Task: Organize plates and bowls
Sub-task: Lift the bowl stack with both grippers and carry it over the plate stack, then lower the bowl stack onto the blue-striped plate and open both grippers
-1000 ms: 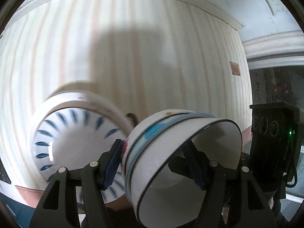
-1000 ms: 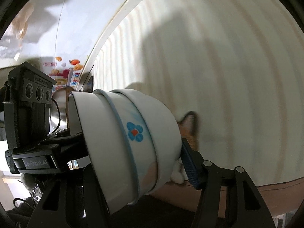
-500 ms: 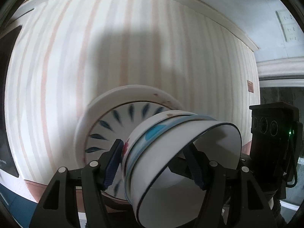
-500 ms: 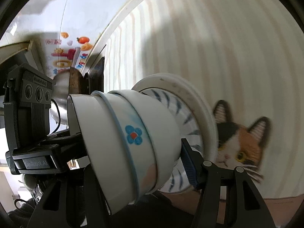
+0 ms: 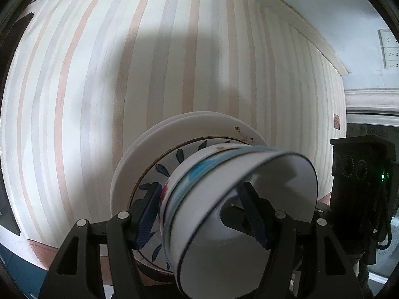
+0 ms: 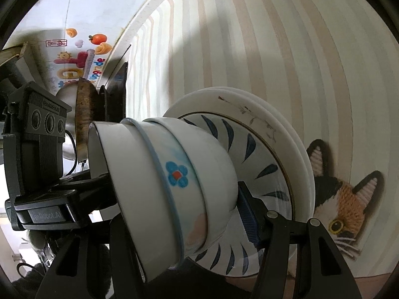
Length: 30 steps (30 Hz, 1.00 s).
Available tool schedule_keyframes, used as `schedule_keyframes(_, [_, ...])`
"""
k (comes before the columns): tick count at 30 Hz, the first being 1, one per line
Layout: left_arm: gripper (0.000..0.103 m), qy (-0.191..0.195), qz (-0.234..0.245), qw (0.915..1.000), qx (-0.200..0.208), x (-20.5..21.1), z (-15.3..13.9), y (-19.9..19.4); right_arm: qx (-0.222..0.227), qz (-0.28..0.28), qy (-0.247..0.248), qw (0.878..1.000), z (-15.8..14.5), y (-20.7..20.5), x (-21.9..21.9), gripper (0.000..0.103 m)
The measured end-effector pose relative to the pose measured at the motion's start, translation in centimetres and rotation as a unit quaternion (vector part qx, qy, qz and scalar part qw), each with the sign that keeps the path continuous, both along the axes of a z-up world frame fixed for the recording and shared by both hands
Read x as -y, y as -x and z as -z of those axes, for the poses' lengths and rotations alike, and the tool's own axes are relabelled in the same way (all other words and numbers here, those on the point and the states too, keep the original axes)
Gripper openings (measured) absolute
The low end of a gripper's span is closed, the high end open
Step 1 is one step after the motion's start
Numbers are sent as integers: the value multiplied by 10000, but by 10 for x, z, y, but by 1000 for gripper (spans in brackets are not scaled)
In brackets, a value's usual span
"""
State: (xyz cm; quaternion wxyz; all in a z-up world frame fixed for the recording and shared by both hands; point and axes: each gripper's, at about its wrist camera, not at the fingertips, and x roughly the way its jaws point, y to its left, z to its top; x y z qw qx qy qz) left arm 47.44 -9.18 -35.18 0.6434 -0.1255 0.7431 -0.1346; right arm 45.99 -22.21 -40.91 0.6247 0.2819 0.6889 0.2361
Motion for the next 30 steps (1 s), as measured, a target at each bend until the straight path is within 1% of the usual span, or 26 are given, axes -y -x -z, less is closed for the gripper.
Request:
schedule_keyframes(9, [62, -3, -5, 10000, 27, -6, 0, 1, -69, 21, 30, 10000, 2, 1, 3, 61])
schedule_keyframes(14, [62, -92, 54, 9999, 133, -3, -4, 2, -89, -22, 125, 9999, 0, 4, 4, 61])
schedule_keyframes(17, [62, -248, 73, 9993, 277, -5, -11, 4, -62, -32, 272, 9996, -4, 7, 4, 62])
schedule_keyframes(22, [62, -451, 81, 9973, 580, -8, -28, 11, 158, 26, 507, 9986, -24, 13, 12, 62])
schedule_keyframes(28, [62, -777, 154, 9912, 1058, -10, -59, 29, 479, 3, 1034, 9935, -60, 32, 16, 62])
schedule_keyframes(30, [62, -850, 190, 9885, 1237, -10, -71, 37, 576, 25, 1183, 9913, -72, 40, 17, 66])
